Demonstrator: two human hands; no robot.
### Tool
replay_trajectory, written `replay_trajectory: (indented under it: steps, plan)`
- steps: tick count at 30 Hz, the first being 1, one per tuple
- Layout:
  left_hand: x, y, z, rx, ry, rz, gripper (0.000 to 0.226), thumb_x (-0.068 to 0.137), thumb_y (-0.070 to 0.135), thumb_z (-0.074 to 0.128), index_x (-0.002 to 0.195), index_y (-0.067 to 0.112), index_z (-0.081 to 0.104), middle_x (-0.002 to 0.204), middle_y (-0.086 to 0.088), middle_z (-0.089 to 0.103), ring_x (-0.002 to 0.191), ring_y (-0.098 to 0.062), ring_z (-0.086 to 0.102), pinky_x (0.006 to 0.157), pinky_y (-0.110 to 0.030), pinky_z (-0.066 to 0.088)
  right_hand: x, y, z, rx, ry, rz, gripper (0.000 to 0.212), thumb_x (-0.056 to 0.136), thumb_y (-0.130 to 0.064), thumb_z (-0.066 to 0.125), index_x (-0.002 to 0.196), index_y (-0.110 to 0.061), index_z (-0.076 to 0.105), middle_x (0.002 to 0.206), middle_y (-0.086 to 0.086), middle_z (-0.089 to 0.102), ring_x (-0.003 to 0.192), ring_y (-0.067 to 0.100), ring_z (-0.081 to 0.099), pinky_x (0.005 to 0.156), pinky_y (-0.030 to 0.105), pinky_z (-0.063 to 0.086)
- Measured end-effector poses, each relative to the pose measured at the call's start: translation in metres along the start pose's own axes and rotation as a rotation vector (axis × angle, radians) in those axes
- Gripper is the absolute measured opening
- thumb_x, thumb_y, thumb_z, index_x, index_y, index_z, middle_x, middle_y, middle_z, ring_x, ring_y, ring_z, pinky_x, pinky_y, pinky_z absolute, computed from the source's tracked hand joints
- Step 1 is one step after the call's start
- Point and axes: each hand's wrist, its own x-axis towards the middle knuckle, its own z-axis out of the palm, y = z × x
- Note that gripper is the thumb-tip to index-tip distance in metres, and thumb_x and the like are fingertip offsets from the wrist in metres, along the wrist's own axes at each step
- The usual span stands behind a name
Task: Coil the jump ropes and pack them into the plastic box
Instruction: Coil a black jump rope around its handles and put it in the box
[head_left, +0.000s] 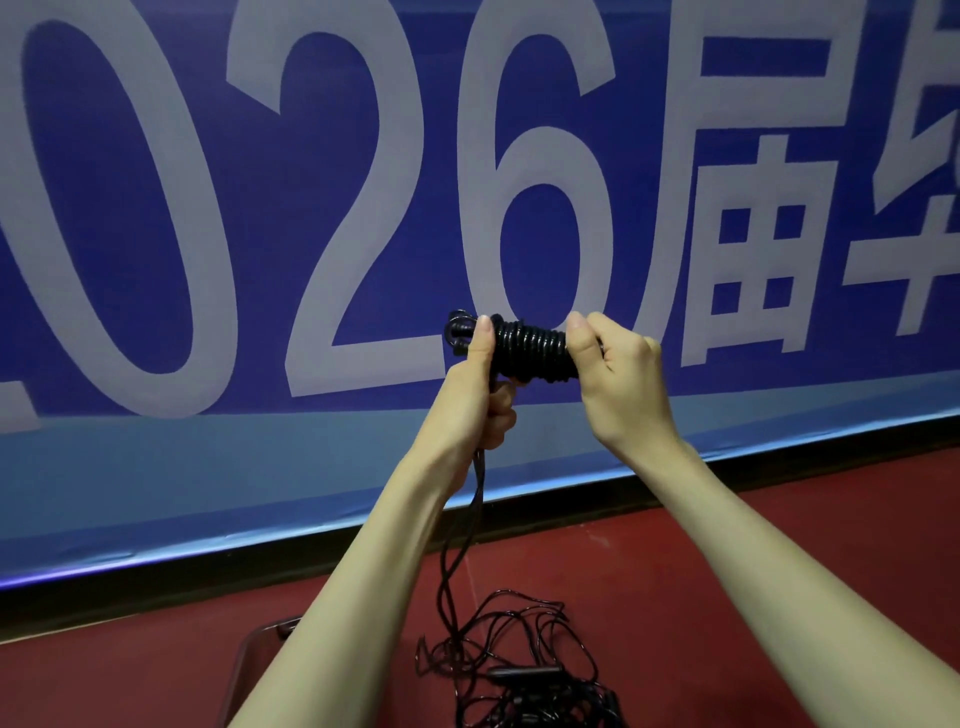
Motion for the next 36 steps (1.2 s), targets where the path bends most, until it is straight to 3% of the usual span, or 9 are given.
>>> replay_trajectory:
  steps: [5,11,16,19,22,24,29,33,36]
  plan:
    - [-0.002,0.004,-0.003,0.044,-0.022,-0.001,0.055,0.098,0.062,0.023,0.074,0.019,0.046,0.058,0.003,0.02,0.048,-0.01,0.015,0.043,-0.021,0.014,-0.007,-0.016,0.011,-0.013,0.043,0.005,0.037,0.099,-0.037,0.031,0.065,-0.021,0.029,0.05,-0.01,0.032,0.042,0.009,0.029,0.043,0.02,0.022]
    - [-0.004,0.004,0.001,0.123,0.013,0.083,0.057,0.101,0.053,0.022,0.063,0.019,0.045,0.054,0.003,0.019,0.047,-0.011,0.015,0.045,-0.025,0.013,-0.007,-0.019,0.016,0.108,0.022,0.109,0.034,0.105,-0.03,0.034,0.079,-0.008,0.037,0.057,-0.004,0.041,0.046,0.009,0.035,0.042,0.02,0.029]
    - [-0.004,-0.008,-0.003,0.262,0.049,0.145,0.06,0.1,0.054,0.024,0.056,0.016,0.036,0.053,0.0,0.02,0.047,-0.013,0.015,0.044,-0.025,0.015,-0.006,-0.018,0.012,0.147,-0.036,0.224,0.037,0.103,-0.034,0.04,0.071,-0.016,0.036,0.059,-0.006,0.041,0.048,0.003,0.041,0.045,0.015,0.032]
    - [-0.002,-0.013,-0.002,0.211,0.044,0.159,0.057,0.098,0.056,0.03,0.068,0.01,0.045,0.053,0.001,0.02,0.047,-0.012,0.015,0.044,-0.024,0.015,0.001,-0.017,0.006,0.216,-0.132,0.315,0.029,0.102,-0.036,0.043,0.088,-0.013,0.052,0.067,-0.002,0.055,0.054,0.007,0.049,0.046,0.015,0.035]
    - [0.0,-0.015,-0.006,0.224,0.019,0.173,0.06,0.087,0.066,0.032,0.067,0.011,0.045,0.052,0.003,0.021,0.048,-0.012,0.016,0.045,-0.025,0.015,0.008,-0.017,-0.004,0.532,-0.33,0.444,0.026,0.099,-0.03,0.05,0.081,-0.012,0.056,0.065,0.009,0.06,0.047,0.019,0.047,0.04,0.021,0.029]
    - [0.0,-0.016,-0.006,0.251,-0.037,0.184,0.06,0.082,0.067,0.032,0.065,0.011,0.042,0.052,0.004,0.021,0.048,-0.012,0.016,0.045,-0.024,0.015,0.011,-0.014,-0.01,0.609,-0.424,0.476,0.025,0.097,-0.029,0.051,0.08,-0.013,0.057,0.067,0.013,0.061,0.048,0.021,0.047,0.041,0.022,0.028]
    - [0.001,-0.01,-0.01,0.19,-0.167,0.05,0.059,0.088,0.063,0.035,0.084,0.007,0.052,0.057,0.004,0.02,0.047,-0.008,0.017,0.045,-0.023,0.013,0.007,-0.011,-0.008,0.548,-0.416,0.371,0.027,0.098,-0.029,0.054,0.079,-0.012,0.062,0.064,0.012,0.06,0.046,0.015,0.047,0.038,0.018,0.027]
    - [0.0,-0.006,-0.011,0.222,-0.128,-0.055,0.057,0.096,0.06,0.033,0.064,0.016,0.05,0.048,0.01,0.03,0.043,-0.007,0.021,0.042,-0.021,0.015,0.002,-0.004,0.001,0.413,-0.26,0.29,0.029,0.098,-0.019,0.054,0.076,-0.003,0.064,0.06,0.011,0.059,0.045,0.01,0.047,0.039,0.018,0.034]
    - [0.001,-0.008,-0.011,0.33,-0.06,-0.048,0.07,0.094,0.066,0.031,0.07,0.008,0.062,0.05,0.004,0.029,0.044,-0.011,0.024,0.043,-0.022,0.019,0.001,0.001,0.005,0.263,-0.202,0.175,0.028,0.096,-0.026,0.053,0.076,-0.01,0.065,0.061,0.005,0.059,0.053,0.009,0.048,0.047,0.022,0.04]
